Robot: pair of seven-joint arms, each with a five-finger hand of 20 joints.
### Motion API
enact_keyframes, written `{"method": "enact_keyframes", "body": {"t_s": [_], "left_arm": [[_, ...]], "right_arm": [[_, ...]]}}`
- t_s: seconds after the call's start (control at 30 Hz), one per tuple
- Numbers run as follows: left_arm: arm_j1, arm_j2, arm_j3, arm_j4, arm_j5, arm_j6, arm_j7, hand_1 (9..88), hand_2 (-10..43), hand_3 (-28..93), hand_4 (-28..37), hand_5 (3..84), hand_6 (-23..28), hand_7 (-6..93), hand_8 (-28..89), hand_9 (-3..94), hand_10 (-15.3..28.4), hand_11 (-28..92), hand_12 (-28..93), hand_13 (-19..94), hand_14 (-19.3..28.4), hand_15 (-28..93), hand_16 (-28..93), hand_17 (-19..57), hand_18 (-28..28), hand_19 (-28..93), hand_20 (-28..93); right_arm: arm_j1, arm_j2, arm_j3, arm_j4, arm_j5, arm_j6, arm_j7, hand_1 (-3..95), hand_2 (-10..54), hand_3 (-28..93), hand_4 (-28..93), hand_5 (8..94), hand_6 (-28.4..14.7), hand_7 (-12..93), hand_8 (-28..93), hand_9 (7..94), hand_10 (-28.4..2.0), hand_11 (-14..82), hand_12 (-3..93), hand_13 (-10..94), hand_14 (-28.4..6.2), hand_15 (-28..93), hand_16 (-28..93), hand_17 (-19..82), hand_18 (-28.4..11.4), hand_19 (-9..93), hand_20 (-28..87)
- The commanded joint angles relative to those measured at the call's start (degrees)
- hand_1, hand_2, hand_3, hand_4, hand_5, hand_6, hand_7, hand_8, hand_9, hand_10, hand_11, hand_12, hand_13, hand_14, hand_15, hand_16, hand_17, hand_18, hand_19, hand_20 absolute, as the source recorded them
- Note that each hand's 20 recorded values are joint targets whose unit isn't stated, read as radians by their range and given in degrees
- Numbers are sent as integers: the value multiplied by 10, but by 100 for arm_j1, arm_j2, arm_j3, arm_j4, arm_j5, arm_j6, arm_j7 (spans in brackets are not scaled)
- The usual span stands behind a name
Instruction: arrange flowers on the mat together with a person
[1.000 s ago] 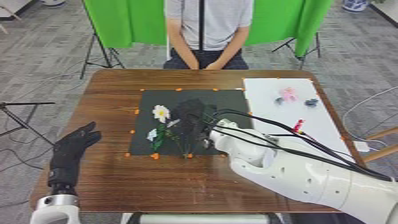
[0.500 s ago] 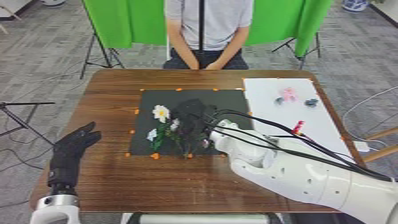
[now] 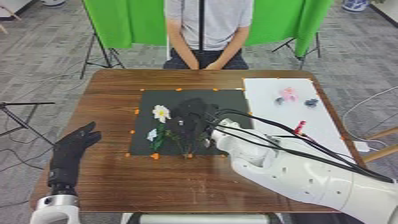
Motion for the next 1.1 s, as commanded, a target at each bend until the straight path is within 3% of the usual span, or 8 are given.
{"method": "enact_keyframes", "body": {"t_s": [0.03, 0.27, 0.53, 0.6, 0.73, 0.8, 0.93, 1.1], "left_arm": [[79, -22, -17, -9, 22, -5, -48, 262, 0, 695, -271, 502, 56, 105, -64, 507, 149, 190, 120, 428, 171, 132, -11, 130, 111, 50, 204], [39, -8, -39, -13, 34, -42, -50, 262, 0, 695, -271, 503, 57, 104, -65, 506, 149, 190, 119, 428, 171, 133, -11, 130, 111, 50, 204], [56, -18, -53, -15, 6, -62, -16, 261, -2, 698, -270, 504, 57, 104, -65, 507, 150, 191, 120, 428, 171, 132, -12, 130, 111, 49, 204], [55, -35, -44, -18, -5, -40, 11, 261, -3, 698, -270, 503, 57, 104, -65, 507, 149, 191, 120, 428, 171, 131, -12, 130, 111, 50, 204], [111, -35, -76, -35, -15, -63, -2, 261, -3, 697, -270, 503, 56, 104, -64, 507, 150, 190, 120, 428, 171, 132, -11, 130, 111, 49, 204], [90, -40, -63, -28, -5, -71, 11, 261, -3, 697, -270, 503, 56, 105, -64, 507, 149, 190, 120, 428, 171, 132, -11, 130, 111, 49, 204], [156, -92, -97, -50, -16, -58, 29, 262, -3, 696, -268, 503, 57, 104, -64, 506, 149, 190, 120, 429, 170, 130, -11, 131, 111, 48, 204], [162, -107, -106, -50, -6, -91, 19, 263, -3, 695, -268, 504, 57, 103, -64, 506, 149, 190, 120, 429, 170, 130, -11, 131, 111, 48, 204]], "right_arm": [[-278, 188, 823, -469, 188, 243, 58, 332, -95, 683, -188, 563, 11, 151, -101, 590, -113, 76, 86, 897, -41, 312, 262, 552, -131, 758, 202], [-1730, 733, 3137, -1830, 1703, 1384, 110, 324, -95, 679, -184, 564, 8, 149, -99, 597, -116, 79, 90, 897, -42, 314, 261, 551, -133, 756, 210], [-4059, 965, 5861, -2723, 3599, 2316, -1180, 314, -77, 662, -171, 604, 2, 149, -93, 635, -125, 85, 102, 874, -52, 302, 256, 526, -139, 731, 213], [-4867, 752, 6717, -2770, 4394, 2093, -2058, 276, -37, 664, -166, 609, 3, 155, -95, 641, -126, 86, 110, 801, -76, 269, 248, 465, -154, 647, 233], [-6208, 375, 7891, -2848, 6921, 1150, -3371, 197, 4, 697, -171, 580, -2, 145, -97, 591, -133, 76, 107, 592, -131, 175, 220, 319, -156, 304, 354], [-6880, 59, 8304, -2912, 7564, 730, -3757, 144, 26, 709, -170, 534, -9, 121, -91, 535, -145, 64, 100, 471, -145, 134, 192, 268, -156, 181, 329], [-7784, -594, 8580, -2926, 7659, 492, -4080, 84, 40, 734, -180, 438, -2, 83, -80, 430, -140, 44, 87, 324, -128, 82, 124, 205, -150, 60, 284], [-8389, -1421, 8615, -2932, 8308, 264, -4342, 39, 42, 752, -185, 385, 2, 73, -79, 375, -133, 32, 81, 274, -113, 68, 86, 181, -144, 11, 257]]}}
